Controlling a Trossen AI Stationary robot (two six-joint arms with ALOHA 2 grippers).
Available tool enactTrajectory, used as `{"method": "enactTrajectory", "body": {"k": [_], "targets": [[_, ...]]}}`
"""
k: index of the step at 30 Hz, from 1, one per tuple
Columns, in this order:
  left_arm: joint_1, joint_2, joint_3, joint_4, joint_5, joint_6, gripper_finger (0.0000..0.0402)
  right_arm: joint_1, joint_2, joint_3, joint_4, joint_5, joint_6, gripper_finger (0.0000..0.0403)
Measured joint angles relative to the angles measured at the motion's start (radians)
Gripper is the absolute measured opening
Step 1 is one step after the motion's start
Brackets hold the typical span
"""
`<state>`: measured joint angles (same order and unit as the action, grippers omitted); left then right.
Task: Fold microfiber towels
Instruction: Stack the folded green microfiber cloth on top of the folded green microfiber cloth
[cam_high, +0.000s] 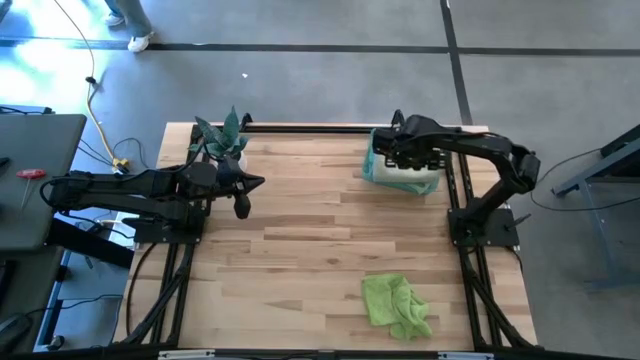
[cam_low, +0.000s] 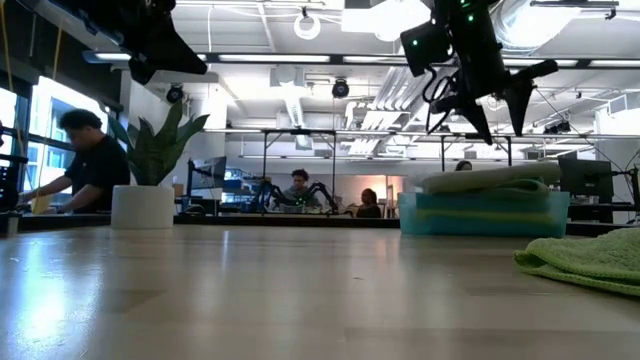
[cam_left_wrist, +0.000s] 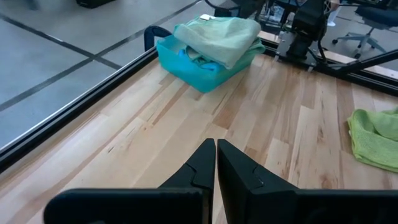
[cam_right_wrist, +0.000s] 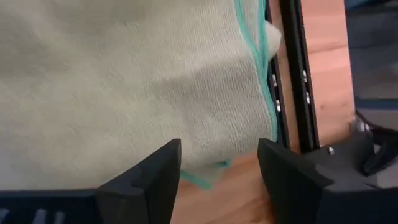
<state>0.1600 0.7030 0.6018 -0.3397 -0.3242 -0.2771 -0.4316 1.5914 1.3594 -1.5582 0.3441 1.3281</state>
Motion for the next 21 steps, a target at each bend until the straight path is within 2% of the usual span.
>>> {"method": "enactTrajectory", "body": {"k": [5, 7, 13, 21], "targets": [[0.0, 0.001, 0.0, 0.0, 0.0, -0.008, 0.0007, 0.0, 0.003, 0.0, 0.006, 0.132, -0.001, 0.0198], [0.0, 0.001, 0.0, 0.0, 0.0, -0.027, 0.0007, -0.004, 0.028, 0.0, 0.009, 0.142, -0.001, 0.0197], [0.0, 0.001, 0.0, 0.0, 0.0, -0.061, 0.0007, 0.0, 0.127, 0.0, 0.046, 0.078, -0.005, 0.0196], [-0.005, 0.001, 0.0, -0.001, 0.007, -0.061, 0.0007, 0.003, 0.224, 0.0, 0.154, 0.026, -0.089, 0.0196]]}}
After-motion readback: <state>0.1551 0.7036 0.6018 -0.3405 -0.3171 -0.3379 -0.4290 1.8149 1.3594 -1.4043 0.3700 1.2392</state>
